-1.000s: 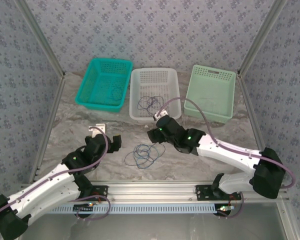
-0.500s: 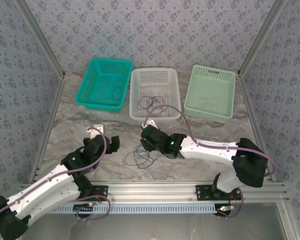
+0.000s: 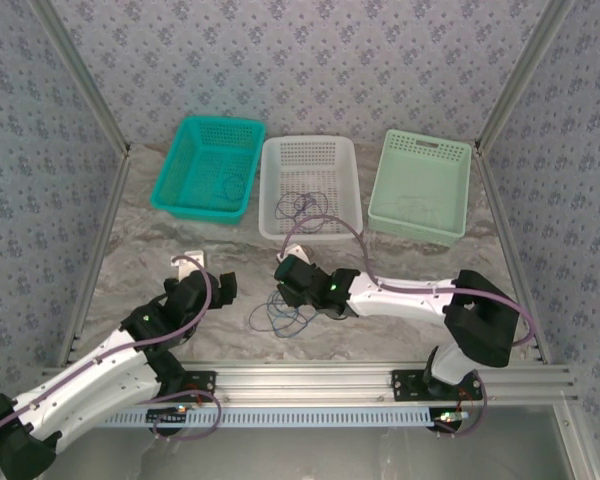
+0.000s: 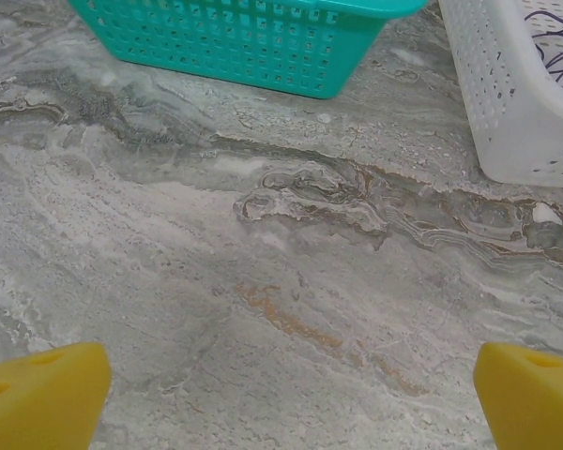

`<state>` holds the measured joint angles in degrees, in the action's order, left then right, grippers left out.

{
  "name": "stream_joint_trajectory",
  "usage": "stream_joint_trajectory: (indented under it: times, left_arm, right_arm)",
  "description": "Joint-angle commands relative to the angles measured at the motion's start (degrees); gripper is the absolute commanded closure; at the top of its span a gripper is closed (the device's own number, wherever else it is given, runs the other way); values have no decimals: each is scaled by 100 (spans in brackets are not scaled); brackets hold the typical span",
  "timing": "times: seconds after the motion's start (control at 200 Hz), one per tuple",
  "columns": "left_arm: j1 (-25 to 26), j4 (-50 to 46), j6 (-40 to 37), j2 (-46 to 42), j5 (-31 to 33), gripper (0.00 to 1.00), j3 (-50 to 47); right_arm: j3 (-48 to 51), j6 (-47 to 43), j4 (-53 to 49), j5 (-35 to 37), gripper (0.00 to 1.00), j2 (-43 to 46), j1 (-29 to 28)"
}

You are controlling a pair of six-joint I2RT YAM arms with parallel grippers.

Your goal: Untangle the cables

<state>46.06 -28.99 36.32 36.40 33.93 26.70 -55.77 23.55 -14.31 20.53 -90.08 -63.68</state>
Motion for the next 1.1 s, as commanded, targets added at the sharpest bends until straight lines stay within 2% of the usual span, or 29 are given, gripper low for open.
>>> stream_joint_trajectory:
  times: [0.0, 0.165, 0.335, 0.44, 0.67, 0.79, 1.094]
  left_arm:
    - [-40, -96, 43, -55, 51, 1, -44]
    - [-44, -94, 42, -57, 33, 1, -52]
    - [-53, -72, 3, -63, -3, 0, -34]
    - [-53, -32, -2, -54, -18, 1, -33]
    - [-58, 28, 3, -37, -71, 0, -42]
    - [-62, 15, 3, -37, -71, 0, -39]
    - [-62, 87, -12, -2, -80, 0, -33]
  right_arm:
    - [-194, 31, -21, -111, 44, -172, -17]
    - [-300, 153, -355, -402, 45, -445, 25]
    - [-84, 239, -300, -638, 48, -330, 31]
    - [-22, 328, -485, -516, 48, -276, 63]
    - [72, 582, -925, -350, 50, -304, 416]
    - [353, 649, -805, -260, 51, -69, 637]
    - [482, 644, -674, -709, 51, -133, 1111]
